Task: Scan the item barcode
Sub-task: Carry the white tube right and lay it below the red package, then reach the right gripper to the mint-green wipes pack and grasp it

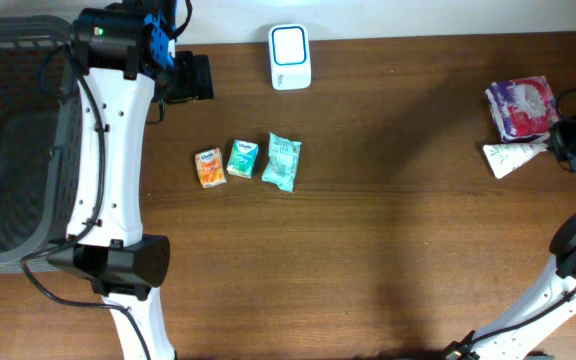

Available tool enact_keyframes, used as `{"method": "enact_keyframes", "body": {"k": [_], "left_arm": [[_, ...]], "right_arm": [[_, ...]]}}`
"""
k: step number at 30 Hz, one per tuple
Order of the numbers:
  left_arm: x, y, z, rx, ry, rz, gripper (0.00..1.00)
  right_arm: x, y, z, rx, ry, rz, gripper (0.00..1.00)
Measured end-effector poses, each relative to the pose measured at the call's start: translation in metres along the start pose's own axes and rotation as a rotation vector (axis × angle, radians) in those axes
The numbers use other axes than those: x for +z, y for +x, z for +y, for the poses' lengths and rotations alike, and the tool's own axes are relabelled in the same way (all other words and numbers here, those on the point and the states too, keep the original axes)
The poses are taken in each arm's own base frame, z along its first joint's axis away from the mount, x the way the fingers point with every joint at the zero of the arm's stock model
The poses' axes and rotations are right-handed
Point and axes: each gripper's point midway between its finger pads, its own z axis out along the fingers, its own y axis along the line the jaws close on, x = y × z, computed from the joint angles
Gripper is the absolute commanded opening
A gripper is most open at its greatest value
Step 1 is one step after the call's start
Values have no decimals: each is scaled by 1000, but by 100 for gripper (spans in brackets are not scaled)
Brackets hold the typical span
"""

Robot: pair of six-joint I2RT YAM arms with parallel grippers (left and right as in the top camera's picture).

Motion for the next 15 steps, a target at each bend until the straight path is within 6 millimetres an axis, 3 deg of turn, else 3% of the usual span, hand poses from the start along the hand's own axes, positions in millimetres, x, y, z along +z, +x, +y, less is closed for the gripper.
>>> {"method": "enact_keyframes", "body": {"k": [4, 7, 9, 11, 13, 15], "left_arm": [[0, 0, 0, 0, 0, 0, 99], [0, 0, 0, 0, 0, 0, 99], [0, 0, 0, 0, 0, 0, 99], [0, 0, 0, 0, 0, 0, 99], [0, 0, 0, 0, 0, 0, 99], [0, 0, 0, 0, 0, 0, 99]], "right_arm": [[-9, 10, -16, 45, 25, 71, 41], [-27, 9, -33, 98, 57, 102, 42], [-46, 1, -32, 94, 52, 85, 47], [-84, -8, -15, 59, 19, 29, 50], [-113, 9, 12, -24, -87, 68, 66], [-138, 61, 63, -220, -261, 198, 78]]}}
